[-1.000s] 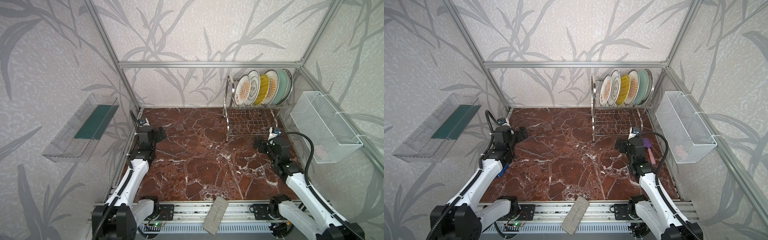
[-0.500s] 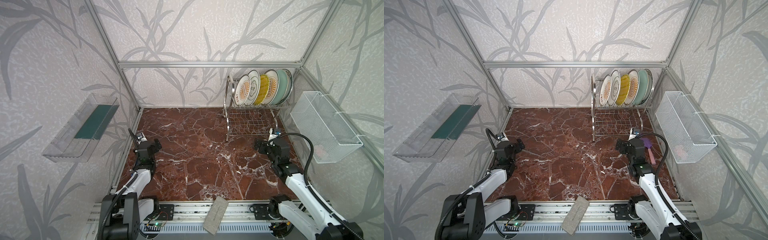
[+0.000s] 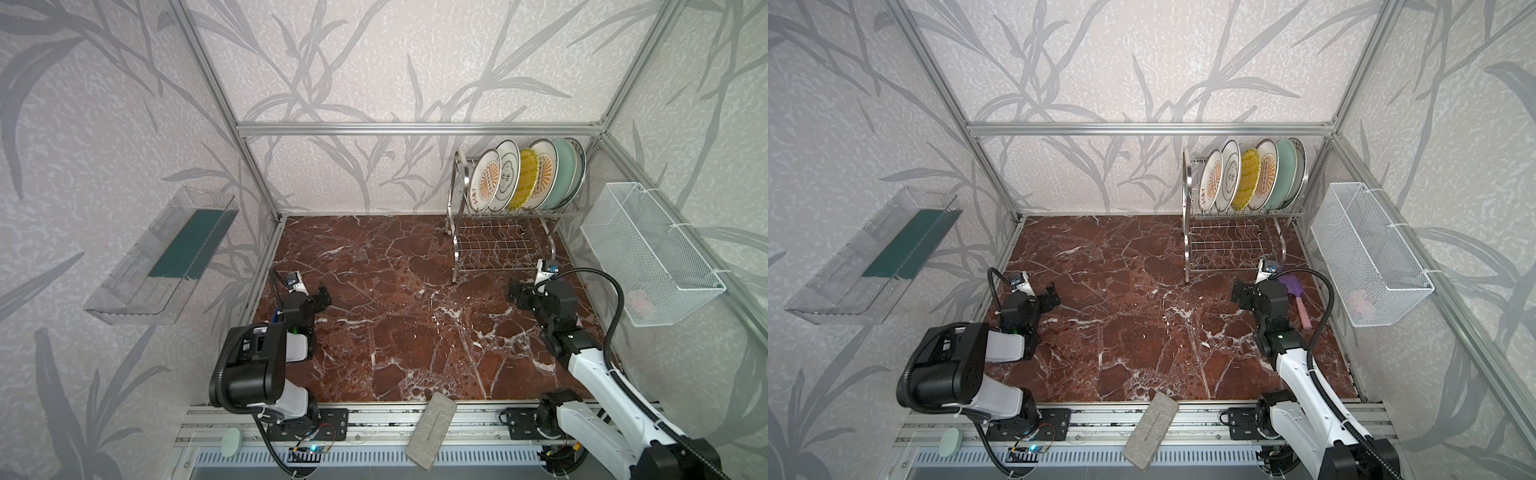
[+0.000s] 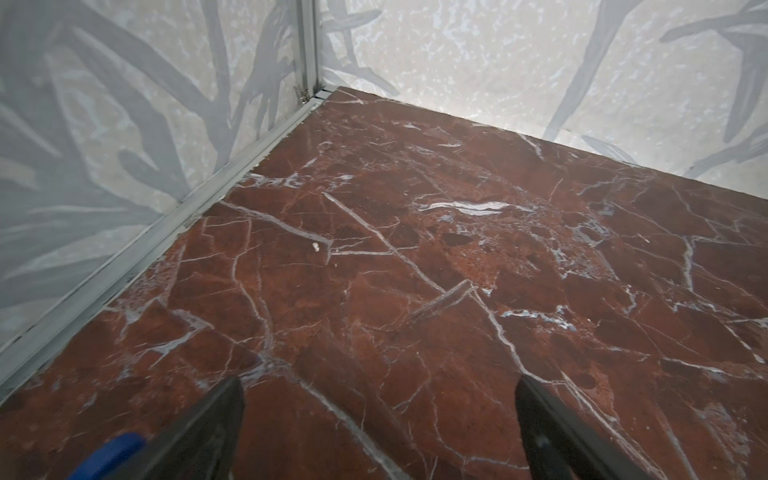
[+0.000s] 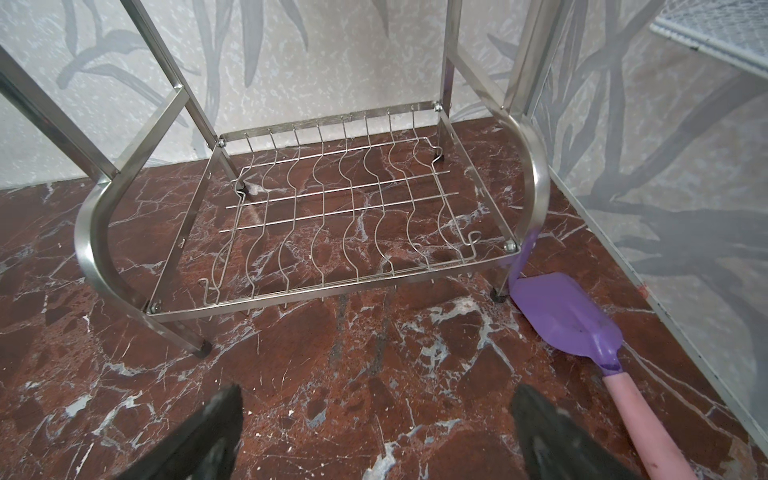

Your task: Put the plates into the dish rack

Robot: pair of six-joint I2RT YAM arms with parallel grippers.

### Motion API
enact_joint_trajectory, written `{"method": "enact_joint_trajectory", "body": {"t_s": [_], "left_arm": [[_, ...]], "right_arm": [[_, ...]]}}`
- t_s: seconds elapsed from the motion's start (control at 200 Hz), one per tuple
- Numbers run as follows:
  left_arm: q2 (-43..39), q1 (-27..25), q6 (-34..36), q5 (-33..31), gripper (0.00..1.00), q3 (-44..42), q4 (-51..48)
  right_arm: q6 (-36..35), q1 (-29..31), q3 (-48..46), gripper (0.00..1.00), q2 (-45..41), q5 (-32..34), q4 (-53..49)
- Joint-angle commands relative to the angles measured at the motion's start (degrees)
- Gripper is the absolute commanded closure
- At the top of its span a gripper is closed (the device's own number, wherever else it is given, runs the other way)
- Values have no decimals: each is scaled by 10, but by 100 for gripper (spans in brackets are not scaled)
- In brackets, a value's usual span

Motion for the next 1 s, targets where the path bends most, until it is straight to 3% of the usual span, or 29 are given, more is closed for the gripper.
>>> {"method": "enact_joint_trajectory", "body": {"t_s": [0.0,0.055,0.165,0.245,0.49,0.8,0.995], "left_arm": [[-7,2,37,72,1,39,-17],[-18,-2,51,75,1,69,-101],[13,-5,52,77,1,48,-2],[-1,-3,47,64,1,52,-40],[7,-4,46,55,1,48,-16],[7,-4,46,56,1,48,-14],[7,-4,46,56,1,48,-15]], "right_arm": [[-27,-3,-11,1,-8,11,39],[-33,-3,-20,1,-11,8,50],[-40,-4,-31,1,-13,12,65],[-46,-5,-34,1,-13,12,72],[-66,-5,-73,1,-13,-2,148],[-103,-5,-118,1,66,-16,303],[-113,-5,-124,1,164,-18,424]]}}
